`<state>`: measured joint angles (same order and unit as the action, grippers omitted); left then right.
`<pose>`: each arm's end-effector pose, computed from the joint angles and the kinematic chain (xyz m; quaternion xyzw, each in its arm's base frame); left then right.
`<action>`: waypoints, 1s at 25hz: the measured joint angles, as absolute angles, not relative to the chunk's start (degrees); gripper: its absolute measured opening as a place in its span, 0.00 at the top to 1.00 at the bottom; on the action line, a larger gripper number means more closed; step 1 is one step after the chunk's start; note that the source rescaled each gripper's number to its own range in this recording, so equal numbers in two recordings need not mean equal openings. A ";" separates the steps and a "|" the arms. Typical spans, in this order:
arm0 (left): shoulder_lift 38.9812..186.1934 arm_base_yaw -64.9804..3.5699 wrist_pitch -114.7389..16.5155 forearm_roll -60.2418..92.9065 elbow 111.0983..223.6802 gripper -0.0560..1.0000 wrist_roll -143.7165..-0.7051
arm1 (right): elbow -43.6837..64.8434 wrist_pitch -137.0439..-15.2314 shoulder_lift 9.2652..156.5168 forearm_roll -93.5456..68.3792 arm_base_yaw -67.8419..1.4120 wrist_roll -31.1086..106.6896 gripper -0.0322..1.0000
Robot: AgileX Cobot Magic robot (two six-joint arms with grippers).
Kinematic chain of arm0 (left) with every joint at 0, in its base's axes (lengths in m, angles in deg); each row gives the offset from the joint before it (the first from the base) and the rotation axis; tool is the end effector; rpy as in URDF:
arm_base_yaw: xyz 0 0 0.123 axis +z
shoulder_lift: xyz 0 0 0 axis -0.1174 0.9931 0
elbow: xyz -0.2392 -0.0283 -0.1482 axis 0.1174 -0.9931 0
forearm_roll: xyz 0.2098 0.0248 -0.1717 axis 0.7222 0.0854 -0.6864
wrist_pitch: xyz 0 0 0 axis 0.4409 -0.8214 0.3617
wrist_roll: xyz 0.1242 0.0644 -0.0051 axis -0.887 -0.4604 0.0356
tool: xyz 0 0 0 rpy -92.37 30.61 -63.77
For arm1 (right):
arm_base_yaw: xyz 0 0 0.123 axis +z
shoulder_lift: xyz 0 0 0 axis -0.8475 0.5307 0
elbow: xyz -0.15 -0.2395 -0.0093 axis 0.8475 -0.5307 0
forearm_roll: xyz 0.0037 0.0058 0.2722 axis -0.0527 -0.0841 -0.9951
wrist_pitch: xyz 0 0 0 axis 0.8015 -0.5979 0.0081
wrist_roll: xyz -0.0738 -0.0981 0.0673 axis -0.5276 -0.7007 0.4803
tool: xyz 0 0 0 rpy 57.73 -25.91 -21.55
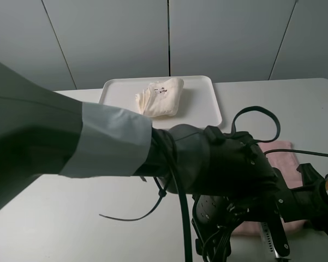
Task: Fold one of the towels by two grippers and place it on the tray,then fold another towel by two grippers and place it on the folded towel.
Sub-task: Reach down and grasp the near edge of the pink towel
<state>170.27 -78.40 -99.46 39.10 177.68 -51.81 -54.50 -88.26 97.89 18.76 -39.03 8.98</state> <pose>0.1572 -0.4160 0.0280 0.7102 0.7009 0.0580 0.0305 0.1532 0.0310 0.0214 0.7199 -0.6900 0.0733 0.0159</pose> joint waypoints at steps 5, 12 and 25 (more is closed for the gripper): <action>170.27 -78.40 -98.91 36.17 177.68 0.15 -54.46 | -54.50 -88.26 97.89 18.88 -39.03 8.98 0.96; 170.27 -78.40 -98.46 35.66 177.68 0.15 -55.85 | -54.50 -88.05 97.89 19.67 -39.03 8.98 0.96; 170.85 -78.63 -98.46 39.19 177.94 0.46 -51.67 | -54.50 -87.94 98.02 19.67 -39.03 9.30 0.96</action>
<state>170.85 -78.63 -98.46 39.19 177.94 -51.67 -54.50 -87.94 98.02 19.67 -39.03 9.30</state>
